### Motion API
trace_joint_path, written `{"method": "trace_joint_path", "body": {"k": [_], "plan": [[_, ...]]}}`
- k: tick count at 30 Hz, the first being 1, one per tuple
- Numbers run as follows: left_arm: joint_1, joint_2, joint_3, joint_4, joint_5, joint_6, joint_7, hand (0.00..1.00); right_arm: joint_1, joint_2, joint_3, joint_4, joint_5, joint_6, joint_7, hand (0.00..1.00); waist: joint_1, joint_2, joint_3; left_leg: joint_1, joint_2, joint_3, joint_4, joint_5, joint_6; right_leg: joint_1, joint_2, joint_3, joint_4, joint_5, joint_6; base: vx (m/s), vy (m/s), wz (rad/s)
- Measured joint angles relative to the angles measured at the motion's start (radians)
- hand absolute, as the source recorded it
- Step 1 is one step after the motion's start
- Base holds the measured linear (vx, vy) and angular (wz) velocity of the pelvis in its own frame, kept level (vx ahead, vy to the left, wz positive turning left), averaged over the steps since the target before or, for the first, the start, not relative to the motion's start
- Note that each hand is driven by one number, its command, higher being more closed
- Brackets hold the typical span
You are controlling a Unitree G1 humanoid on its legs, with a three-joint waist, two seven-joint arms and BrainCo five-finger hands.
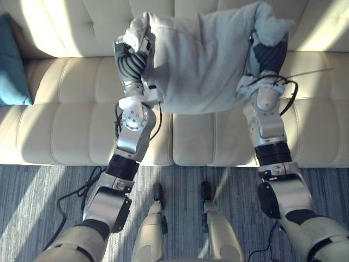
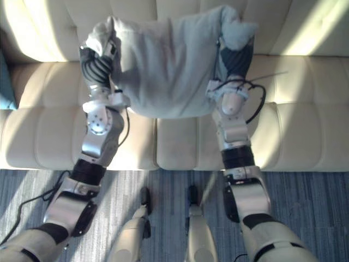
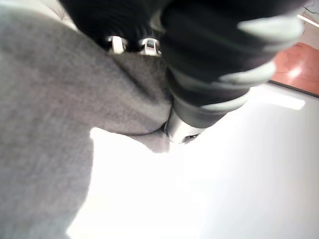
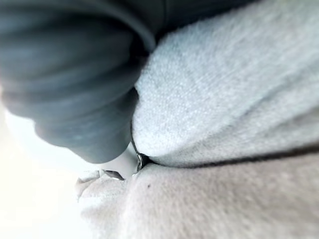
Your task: Pick up cushions and gather them together orderly.
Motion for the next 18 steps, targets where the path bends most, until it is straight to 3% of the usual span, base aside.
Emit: {"method": "trace_joint_path", "body": {"k": [9, 10, 11, 12, 18], "plan": [[-0.211, 0.063, 0.026, 0.188, -0.007, -0.002, 0.009, 1.0, -0.232, -0.026, 0.001, 0.212, 0.047, -0.006, -0.006, 1.0, 0.005, 0.012, 0.109, -0.118, -0.021, -0.035, -0.015, 0.046, -0.012, -0.158, -0.023, -0.017, 0.098, -0.022, 0.002, -0.02, -0.002, 0.09], [-0.22, 0.067, 0.026, 0.199, -0.008, -0.004, 0.007, 0.0, -0.239, -0.026, 0.0, 0.212, 0.05, -0.01, -0.007, 1.0, 0.005, 0.013, 0.109, -0.127, -0.021, -0.036, -0.018, 0.05, -0.013, -0.17, -0.024, -0.017, 0.101, -0.022, 0.002, -0.05, -0.015, 0.07], [-0.241, 0.08, 0.026, 0.212, -0.019, -0.008, 0.004, 0.0, -0.258, -0.029, -0.002, 0.212, 0.061, -0.025, -0.009, 1.0, 0.002, 0.014, 0.11, -0.146, -0.022, -0.039, -0.026, 0.06, -0.013, -0.191, -0.025, -0.017, 0.103, -0.022, 0.002, -0.03, -0.017, 0.04], [-0.252, 0.085, 0.026, 0.22, -0.025, -0.01, -0.003, 0.0, -0.268, -0.032, -0.003, 0.215, 0.064, -0.029, -0.011, 0.0, 0.002, 0.015, 0.11, -0.154, -0.023, -0.042, -0.029, 0.062, -0.012, -0.202, -0.026, -0.018, 0.108, -0.023, 0.003, -0.03, -0.018, 0.04], [-0.348, 0.149, 0.026, 0.331, -0.025, -0.027, -0.038, 0.0, -0.363, -0.078, -0.007, 0.308, 0.063, -0.061, -0.019, 0.0, -0.002, 0.016, 0.118, -0.212, -0.029, -0.048, -0.047, 0.094, 0.002, -0.28, -0.034, -0.02, 0.134, -0.02, 0.003, 0.0, -0.003, 0.01]]}}
